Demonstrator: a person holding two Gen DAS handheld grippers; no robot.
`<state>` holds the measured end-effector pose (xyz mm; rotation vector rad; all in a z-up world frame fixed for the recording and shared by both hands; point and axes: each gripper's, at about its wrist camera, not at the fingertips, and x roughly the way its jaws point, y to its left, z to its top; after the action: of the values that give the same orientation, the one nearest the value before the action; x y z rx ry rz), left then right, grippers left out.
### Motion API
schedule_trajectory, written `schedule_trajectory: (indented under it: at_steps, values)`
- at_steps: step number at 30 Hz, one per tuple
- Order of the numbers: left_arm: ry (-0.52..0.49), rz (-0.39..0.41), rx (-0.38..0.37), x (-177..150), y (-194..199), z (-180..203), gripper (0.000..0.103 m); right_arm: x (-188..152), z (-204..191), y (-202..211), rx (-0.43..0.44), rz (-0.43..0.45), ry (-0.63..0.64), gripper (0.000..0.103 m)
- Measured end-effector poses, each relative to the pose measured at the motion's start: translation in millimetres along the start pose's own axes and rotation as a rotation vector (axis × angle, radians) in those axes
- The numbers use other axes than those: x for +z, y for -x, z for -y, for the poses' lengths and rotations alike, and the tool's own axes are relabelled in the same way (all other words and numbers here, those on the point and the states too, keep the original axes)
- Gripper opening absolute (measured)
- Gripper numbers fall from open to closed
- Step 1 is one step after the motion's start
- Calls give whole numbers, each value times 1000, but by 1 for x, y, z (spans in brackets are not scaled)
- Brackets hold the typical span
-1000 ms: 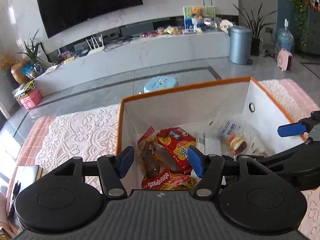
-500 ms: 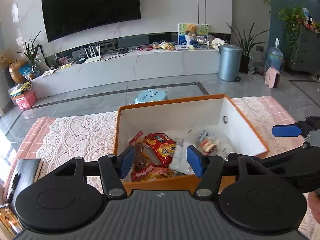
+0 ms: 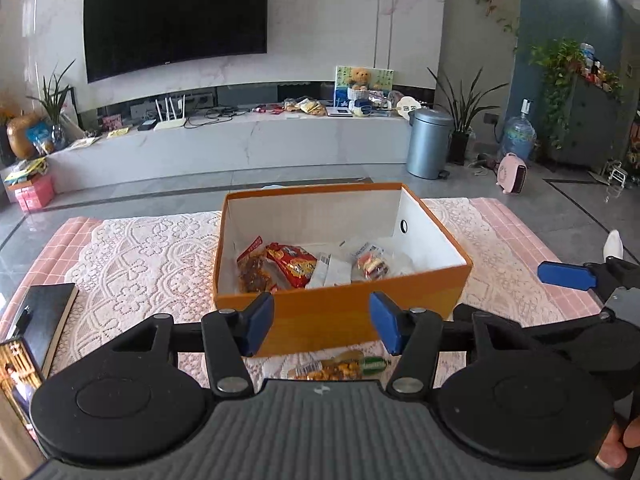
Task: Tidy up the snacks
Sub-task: 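Move both tools back toward the peanut bag beside the box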
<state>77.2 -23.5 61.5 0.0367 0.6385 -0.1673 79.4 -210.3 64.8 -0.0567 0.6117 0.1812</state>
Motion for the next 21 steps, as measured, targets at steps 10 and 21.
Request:
schedule_trajectory:
  at_steps: [10, 21]
  values:
    - [95, -65, -106, -39, 7, -12, 60, -48, -9, 25, -4, 27, -35, 96]
    - [166, -144, -156, -61, -11, -26, 85, -76, -18, 14, 34, -23, -52, 96]
